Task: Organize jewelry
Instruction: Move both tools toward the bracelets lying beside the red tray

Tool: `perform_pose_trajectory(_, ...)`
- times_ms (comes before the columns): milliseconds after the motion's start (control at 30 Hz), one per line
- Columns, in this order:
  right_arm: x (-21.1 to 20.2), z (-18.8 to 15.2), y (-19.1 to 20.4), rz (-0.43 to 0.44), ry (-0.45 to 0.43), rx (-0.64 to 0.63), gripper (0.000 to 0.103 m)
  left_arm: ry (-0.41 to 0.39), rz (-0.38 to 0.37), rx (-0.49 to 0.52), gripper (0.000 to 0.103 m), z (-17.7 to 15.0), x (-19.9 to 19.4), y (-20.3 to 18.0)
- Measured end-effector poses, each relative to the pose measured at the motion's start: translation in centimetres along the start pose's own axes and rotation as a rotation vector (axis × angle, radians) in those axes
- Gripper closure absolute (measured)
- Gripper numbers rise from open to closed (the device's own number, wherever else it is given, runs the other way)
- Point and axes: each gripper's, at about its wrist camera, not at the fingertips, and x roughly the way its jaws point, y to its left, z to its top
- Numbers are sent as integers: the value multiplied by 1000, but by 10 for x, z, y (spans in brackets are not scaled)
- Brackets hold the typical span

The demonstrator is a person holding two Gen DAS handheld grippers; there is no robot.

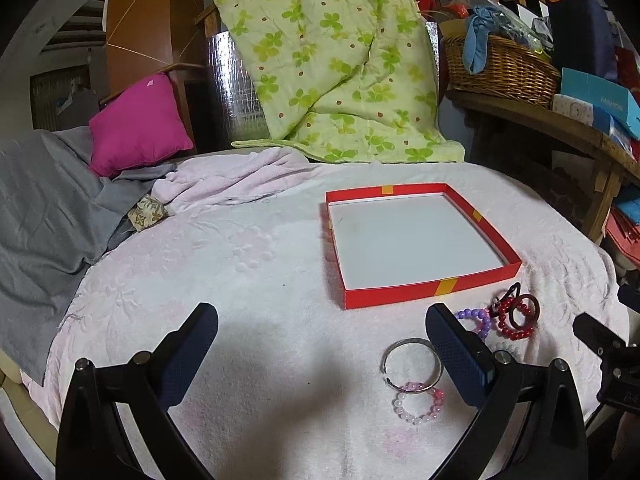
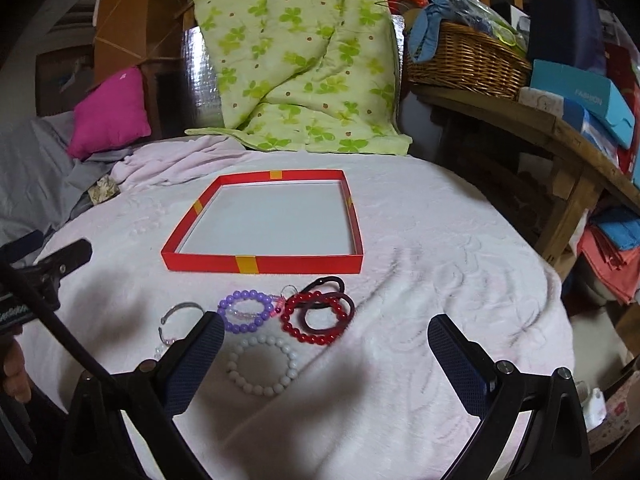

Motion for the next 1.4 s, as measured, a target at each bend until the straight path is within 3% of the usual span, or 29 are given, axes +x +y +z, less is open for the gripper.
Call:
perform_pose_trajectory(533,22,-2,10,27,41,53,0,36,37,-3,0,-1,11,4)
perform_pose_trajectory(1400,21,-2,1,20,41,71,0,55,21,21,0,-5,15,-6)
